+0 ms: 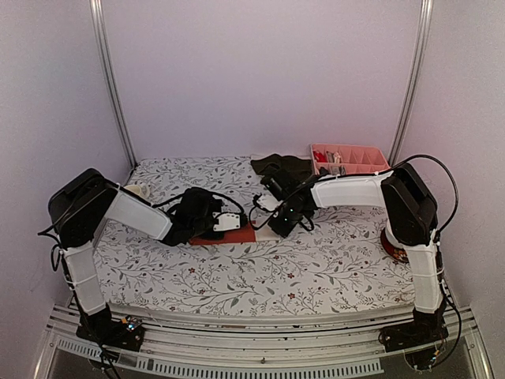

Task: Roll the underwear
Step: Fold the underwear at the center of the board, then rotate the underwear at the center of the board, then pick up the underwear from the center of the board.

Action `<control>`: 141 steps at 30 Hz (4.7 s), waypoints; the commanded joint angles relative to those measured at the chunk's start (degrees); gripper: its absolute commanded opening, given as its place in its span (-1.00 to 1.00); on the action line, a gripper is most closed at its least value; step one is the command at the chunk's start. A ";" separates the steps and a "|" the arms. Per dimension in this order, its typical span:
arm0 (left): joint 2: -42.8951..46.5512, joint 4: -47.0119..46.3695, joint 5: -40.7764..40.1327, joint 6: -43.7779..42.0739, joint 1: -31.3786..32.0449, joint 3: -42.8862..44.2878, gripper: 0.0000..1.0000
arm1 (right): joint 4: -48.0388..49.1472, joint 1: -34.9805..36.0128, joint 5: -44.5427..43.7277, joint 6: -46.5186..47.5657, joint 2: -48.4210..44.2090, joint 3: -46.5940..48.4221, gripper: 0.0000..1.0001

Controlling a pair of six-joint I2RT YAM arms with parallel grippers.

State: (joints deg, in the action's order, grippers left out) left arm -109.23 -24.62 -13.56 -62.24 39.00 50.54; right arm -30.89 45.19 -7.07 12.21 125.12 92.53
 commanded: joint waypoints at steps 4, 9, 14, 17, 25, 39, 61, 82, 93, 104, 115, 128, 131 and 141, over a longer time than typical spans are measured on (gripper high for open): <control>-1.66 -9.32 -7.45 0.84 -0.94 0.88 0.81 | 1.65 -0.36 -9.85 -3.74 1.35 1.68 -0.48; -0.78 -12.78 -9.14 2.16 -1.29 0.27 0.97 | 3.23 -0.36 -12.25 -5.47 0.72 1.35 -0.17; 1.75 -13.99 -11.46 5.05 -2.11 0.18 0.97 | 5.09 -0.36 -8.09 -5.88 -1.61 -0.55 -0.20; 5.40 -9.41 -9.62 7.66 -2.26 -0.34 0.97 | 7.31 -0.36 -1.81 -6.20 -4.13 -2.75 -0.35; 15.92 7.76 7.93 12.22 -1.71 -6.53 0.25 | 7.92 -0.36 11.98 -8.25 -5.17 -3.68 -0.59; 9.05 11.34 4.24 12.81 -1.28 -8.17 -0.44 | 5.61 -0.36 12.56 -9.74 -0.33 -2.86 -0.60; 15.37 16.51 3.67 17.14 -2.00 -4.65 0.83 | -1.22 -2.65 2.99 -8.96 5.84 3.42 -0.60; 7.04 6.49 2.33 13.86 -12.11 -4.11 0.97 | 6.29 -3.72 -7.30 -6.36 -4.41 9.17 0.68; 11.46 10.56 4.65 11.00 -6.34 -12.28 0.97 | 7.88 -0.81 -10.33 -14.47 -22.90 -13.24 0.98; 13.07 27.74 9.88 26.49 9.96 -6.00 0.97 | 14.91 4.15 -11.94 -14.13 -29.07 -24.73 0.98; 31.40 25.75 30.67 25.24 4.17 -9.00 0.97 | 29.09 16.79 -9.11 4.10 -28.63 -33.23 0.98; 41.22 0.22 33.78 30.19 -10.69 -26.42 0.97 | 29.18 24.60 -14.00 10.26 -11.09 -23.63 0.98; 41.19 -1.98 33.76 28.88 -10.70 -28.61 0.97 | 29.24 24.70 -15.54 10.79 -8.71 -20.82 0.98; 41.05 -4.07 32.81 28.59 -10.80 -29.77 0.97 | 27.18 24.69 -17.92 12.47 -3.57 -17.30 0.85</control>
State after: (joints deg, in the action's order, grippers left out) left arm -68.58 -25.91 18.90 -33.80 28.69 21.56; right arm -2.24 69.84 -23.18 23.57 119.33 74.39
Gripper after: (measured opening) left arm 0.985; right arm 0.974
